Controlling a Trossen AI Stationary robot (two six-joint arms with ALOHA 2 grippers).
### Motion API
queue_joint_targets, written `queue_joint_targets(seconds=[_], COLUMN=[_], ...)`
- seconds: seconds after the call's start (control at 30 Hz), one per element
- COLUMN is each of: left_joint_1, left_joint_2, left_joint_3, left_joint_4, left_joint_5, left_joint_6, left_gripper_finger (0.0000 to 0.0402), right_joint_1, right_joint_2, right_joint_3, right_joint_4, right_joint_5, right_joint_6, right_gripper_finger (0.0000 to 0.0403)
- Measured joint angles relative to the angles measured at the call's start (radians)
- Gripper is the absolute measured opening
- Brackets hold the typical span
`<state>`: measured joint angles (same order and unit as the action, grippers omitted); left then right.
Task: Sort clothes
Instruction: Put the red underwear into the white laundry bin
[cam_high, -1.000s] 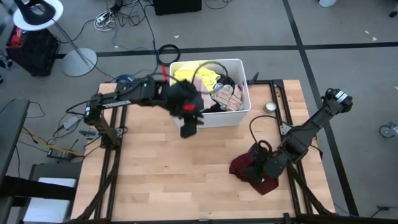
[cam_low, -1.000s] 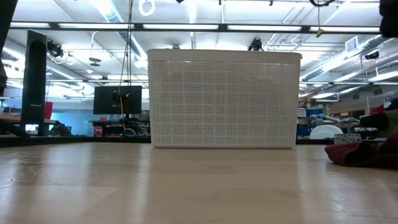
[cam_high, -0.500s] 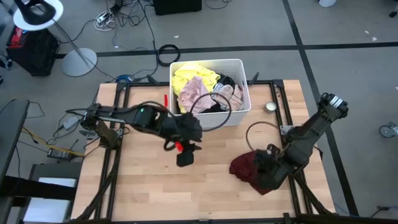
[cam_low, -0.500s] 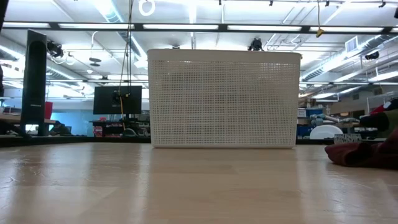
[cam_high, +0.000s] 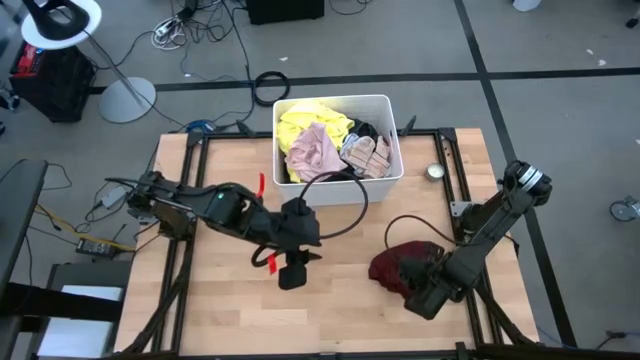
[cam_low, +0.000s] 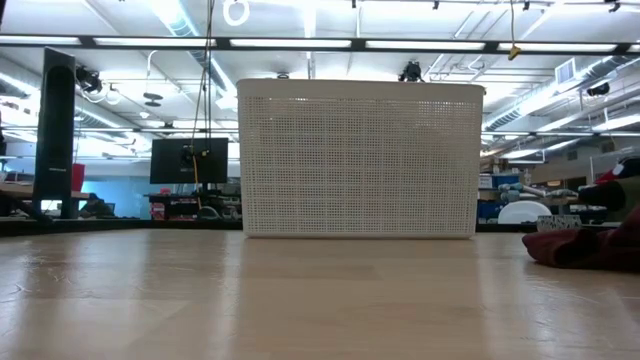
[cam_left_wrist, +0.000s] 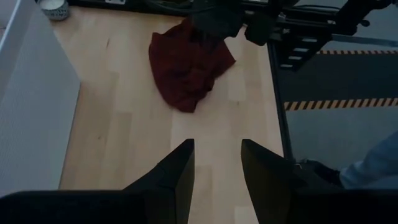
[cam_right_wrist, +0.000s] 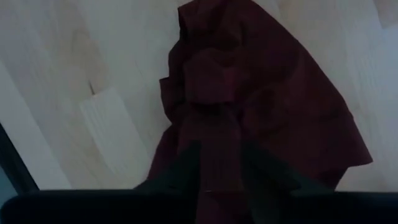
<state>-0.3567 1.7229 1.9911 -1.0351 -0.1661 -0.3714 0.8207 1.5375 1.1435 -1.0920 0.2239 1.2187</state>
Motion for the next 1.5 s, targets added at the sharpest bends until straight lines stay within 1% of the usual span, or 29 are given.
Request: queue_joint_targets(seconds=[0.17, 0.27, 0.33, 0.43, 0.6, 0.67, 0.77, 0.87, 0.97, 1.07, 1.17, 1.2, 1.23, 1.3, 1.4, 1.5], left_joint_1=[-0.006, -0.005, -0.004, -0.002, 0.008, 0.010, 0.010, 0.010, 0.010, 0.010, 0.010, 0.010, 0.011, 0.011, 0.011, 0.013], left_joint_2=[0.000, 0.000, -0.009, -0.038, -0.146, -0.206, -0.309, -0.408, -0.515, -0.634, -0.735, -0.768, -0.801, -0.864, -0.941, -1.010], left_joint_3=[0.000, -0.003, -0.046, -0.155, -0.415, -0.522, -0.657, -0.779, -0.901, -1.014, -1.110, -1.135, -1.158, -1.201, -1.260, -1.301], left_joint_4=[0.014, 0.036, 0.088, 0.160, 0.399, 0.474, 0.526, 0.558, 0.633, 0.710, 0.730, 0.723, 0.720, 0.708, 0.658, 0.595], left_joint_5=[-0.002, -0.002, -0.002, 0.014, 0.083, 0.085, 0.050, 0.025, 0.020, 0.019, 0.006, 0.002, -0.003, -0.018, -0.033, -0.052], left_joint_6=[0.005, 0.056, 0.079, 0.091, 0.079, 0.070, 0.023, -0.032, -0.052, -0.052, -0.053, -0.053, -0.052, -0.050, -0.051, -0.054], left_gripper_finger=[0.0137, 0.0137, 0.0137, 0.0137, 0.0137, 0.0137, 0.0137, 0.0137, 0.0137, 0.0137, 0.0137, 0.0137, 0.0137, 0.0137, 0.0137, 0.0137], right_joint_1=[0.000, 0.000, 0.000, 0.000, -0.003, -0.008, -0.013, -0.031, -0.066, -0.105, -0.145, -0.160, -0.174, -0.201, -0.237, -0.261], right_joint_2=[-0.001, -0.001, -0.001, -0.001, -0.001, 0.001, 0.014, 0.035, 0.055, 0.064, 0.054, 0.045, 0.037, 0.020, -0.002, -0.020], right_joint_3=[-0.012, -0.053, -0.080, -0.113, -0.184, -0.226, -0.259, -0.275, -0.285, -0.281, -0.252, -0.242, -0.230, -0.193, -0.103, 0.023], right_joint_4=[0.019, 0.084, 0.144, 0.189, 0.256, 0.309, 0.334, 0.342, 0.359, 0.369, 0.373, 0.361, 0.353, 0.318, 0.201, 0.057], right_joint_5=[0.000, -0.001, -0.001, -0.001, 0.015, 0.010, 0.012, 0.044, 0.048, 0.035, 0.035, 0.034, 0.035, 0.035, 0.045, 0.122], right_joint_6=[-0.023, -0.042, -0.045, -0.043, -0.042, -0.047, -0.041, -0.037, -0.049, -0.045, -0.046, -0.053, -0.060, -0.062, -0.070, -0.072], right_gripper_finger=[0.0158, 0.0194, 0.0215, 0.0240, 0.0260, 0.0263, 0.0261, 0.0246, 0.0209, 0.0139, 0.0043, 0.0023, 0.0015, 0.0015, 0.0006, 0.0006])
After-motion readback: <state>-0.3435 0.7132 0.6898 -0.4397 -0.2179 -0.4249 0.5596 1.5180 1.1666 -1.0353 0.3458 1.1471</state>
